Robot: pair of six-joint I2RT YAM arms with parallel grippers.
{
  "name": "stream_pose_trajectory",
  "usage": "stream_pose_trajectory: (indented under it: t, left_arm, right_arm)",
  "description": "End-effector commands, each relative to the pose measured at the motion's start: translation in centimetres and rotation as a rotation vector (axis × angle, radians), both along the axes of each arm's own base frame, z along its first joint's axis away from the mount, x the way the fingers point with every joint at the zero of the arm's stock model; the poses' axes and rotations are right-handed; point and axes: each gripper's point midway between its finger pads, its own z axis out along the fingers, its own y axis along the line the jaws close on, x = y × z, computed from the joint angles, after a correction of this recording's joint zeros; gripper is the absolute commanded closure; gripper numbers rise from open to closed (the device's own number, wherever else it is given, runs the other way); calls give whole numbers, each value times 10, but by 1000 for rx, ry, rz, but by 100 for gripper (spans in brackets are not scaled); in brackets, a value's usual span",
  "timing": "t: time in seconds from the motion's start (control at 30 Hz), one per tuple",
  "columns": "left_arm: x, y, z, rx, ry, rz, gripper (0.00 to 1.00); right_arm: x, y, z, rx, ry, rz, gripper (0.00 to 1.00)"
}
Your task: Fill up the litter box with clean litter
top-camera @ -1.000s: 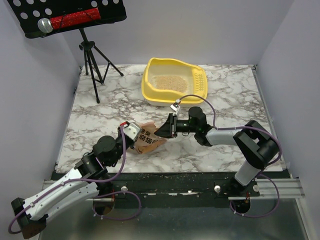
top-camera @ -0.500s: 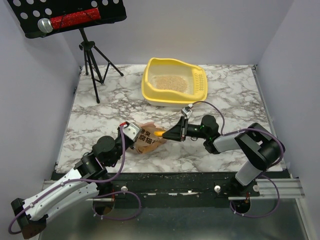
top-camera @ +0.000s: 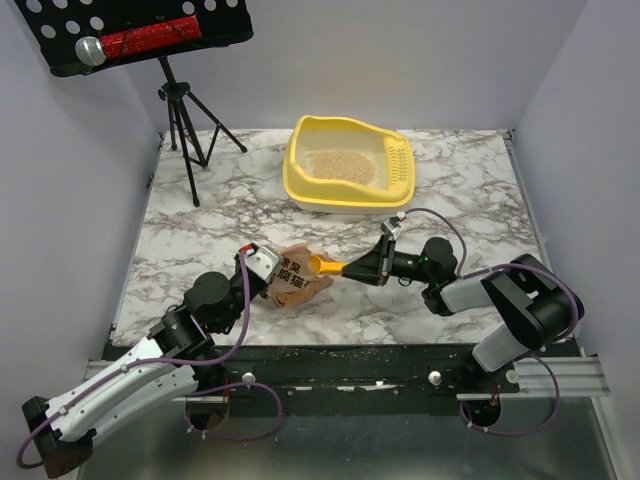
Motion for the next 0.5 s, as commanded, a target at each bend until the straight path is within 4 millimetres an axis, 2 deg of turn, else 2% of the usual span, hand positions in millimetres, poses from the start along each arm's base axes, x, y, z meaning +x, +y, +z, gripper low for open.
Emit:
stream_pose_trajectory:
  t: [0.0,0.37,0.47]
  left_arm:
    - [-3,-6,24,-70,-57,-34,100]
    - [-3,-12,16,-52,-39,-52,100]
    - [-3,-19,14,-58,-28,-78,100]
  right_arm:
    - [-7,-14,33,103,-147,-8,99]
    - [-11,-36,35,107,-151,-55,99]
    - [-11,-42,36,108,-157,-64,99]
